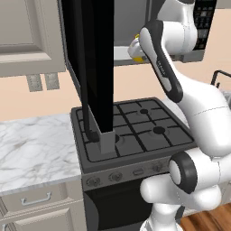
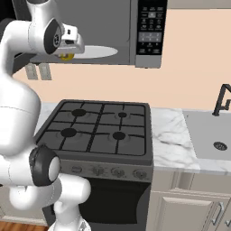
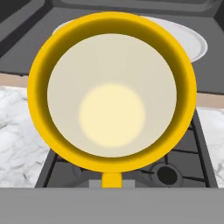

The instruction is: Pick the mug from the counter and place it inside the microwave. Then close the microwave.

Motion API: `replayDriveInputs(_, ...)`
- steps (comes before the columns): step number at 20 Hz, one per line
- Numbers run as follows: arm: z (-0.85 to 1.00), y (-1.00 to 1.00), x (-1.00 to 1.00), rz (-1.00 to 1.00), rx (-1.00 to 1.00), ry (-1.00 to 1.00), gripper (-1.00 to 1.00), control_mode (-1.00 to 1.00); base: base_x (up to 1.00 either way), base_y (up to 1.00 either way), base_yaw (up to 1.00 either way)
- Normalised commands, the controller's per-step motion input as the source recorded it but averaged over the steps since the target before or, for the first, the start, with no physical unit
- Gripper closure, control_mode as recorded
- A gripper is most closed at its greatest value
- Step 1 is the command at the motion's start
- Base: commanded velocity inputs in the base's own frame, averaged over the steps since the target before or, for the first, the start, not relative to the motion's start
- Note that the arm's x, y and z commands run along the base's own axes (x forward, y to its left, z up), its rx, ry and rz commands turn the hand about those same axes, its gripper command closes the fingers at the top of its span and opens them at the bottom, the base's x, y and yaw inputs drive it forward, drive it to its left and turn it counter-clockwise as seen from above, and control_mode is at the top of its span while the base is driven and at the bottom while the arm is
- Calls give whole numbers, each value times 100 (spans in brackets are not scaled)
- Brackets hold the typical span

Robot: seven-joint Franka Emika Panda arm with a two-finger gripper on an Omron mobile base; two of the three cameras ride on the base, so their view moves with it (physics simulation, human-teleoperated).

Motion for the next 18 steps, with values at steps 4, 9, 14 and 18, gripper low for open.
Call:
replayDriveInputs(4, 0, 8, 18, -5, 0, 0, 100, -100, 0, 0, 0)
replayDriveInputs(9, 0, 2, 17, -3, 0, 0, 100, -100, 0, 0, 0)
replayDriveInputs(14, 0, 0, 25, -2, 0, 0, 100, -100, 0, 0, 0)
replayDriveInputs(18, 0, 0, 32, -2, 0, 0, 100, -100, 0, 0, 0)
